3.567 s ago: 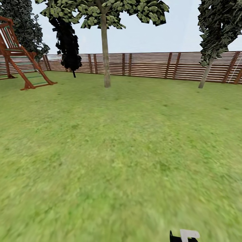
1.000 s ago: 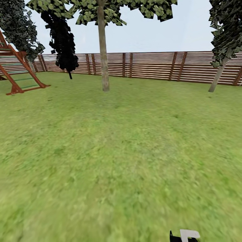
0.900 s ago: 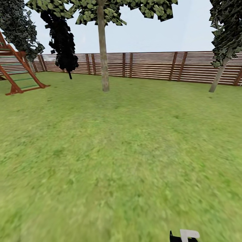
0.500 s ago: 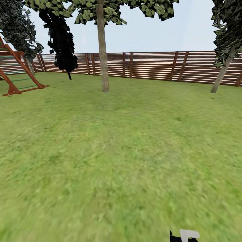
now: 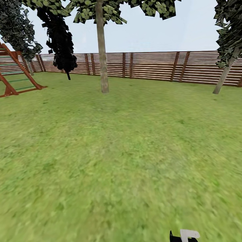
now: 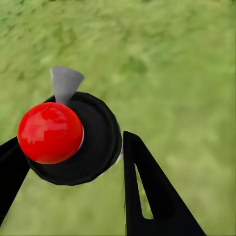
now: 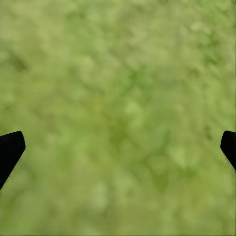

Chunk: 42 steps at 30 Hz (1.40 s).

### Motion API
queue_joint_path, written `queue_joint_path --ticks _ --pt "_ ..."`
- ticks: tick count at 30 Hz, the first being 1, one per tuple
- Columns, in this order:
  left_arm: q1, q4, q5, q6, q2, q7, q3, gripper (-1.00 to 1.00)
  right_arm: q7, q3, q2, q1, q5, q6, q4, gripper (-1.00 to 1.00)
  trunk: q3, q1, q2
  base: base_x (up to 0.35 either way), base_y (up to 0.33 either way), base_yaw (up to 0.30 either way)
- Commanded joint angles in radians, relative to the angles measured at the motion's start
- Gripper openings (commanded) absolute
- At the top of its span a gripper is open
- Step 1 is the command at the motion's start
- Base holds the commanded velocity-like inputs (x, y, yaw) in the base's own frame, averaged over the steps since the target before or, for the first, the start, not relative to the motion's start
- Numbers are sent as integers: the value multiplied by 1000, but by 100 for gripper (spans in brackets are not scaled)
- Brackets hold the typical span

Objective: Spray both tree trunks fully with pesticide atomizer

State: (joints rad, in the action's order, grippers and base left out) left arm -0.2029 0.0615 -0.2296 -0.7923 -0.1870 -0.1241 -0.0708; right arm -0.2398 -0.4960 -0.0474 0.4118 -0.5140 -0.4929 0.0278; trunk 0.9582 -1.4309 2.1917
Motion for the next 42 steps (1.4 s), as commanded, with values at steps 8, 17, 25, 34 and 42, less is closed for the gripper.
queue_joint_path --ticks 8,17,25,34,42 --pt "-1 0 -4 -2 0 -6 -7 -100 -6 -6 0 1 -11 -3 -2 100 1 0 0 340 0 0" --pt "-1 0 -4 -2 0 -6 -7 -100 -6 -6 0 1 -11 -3 -2 100 1 0 0 340 0 0" --pt "-1 0 -4 -2 0 -6 -7 -100 -6 -6 0 1 -11 -3 -2 100 1 0 0 340 0 0" --pt "-1 0 -4 -2 0 -6 -7 -100 -6 -6 0 1 -11 -3 -2 100 1 0 0 340 0 0" --pt "-1 0 -4 -2 0 -6 -7 -100 -6 -6 0 1 -11 -3 -2 100 1 0 0 340 0 0"
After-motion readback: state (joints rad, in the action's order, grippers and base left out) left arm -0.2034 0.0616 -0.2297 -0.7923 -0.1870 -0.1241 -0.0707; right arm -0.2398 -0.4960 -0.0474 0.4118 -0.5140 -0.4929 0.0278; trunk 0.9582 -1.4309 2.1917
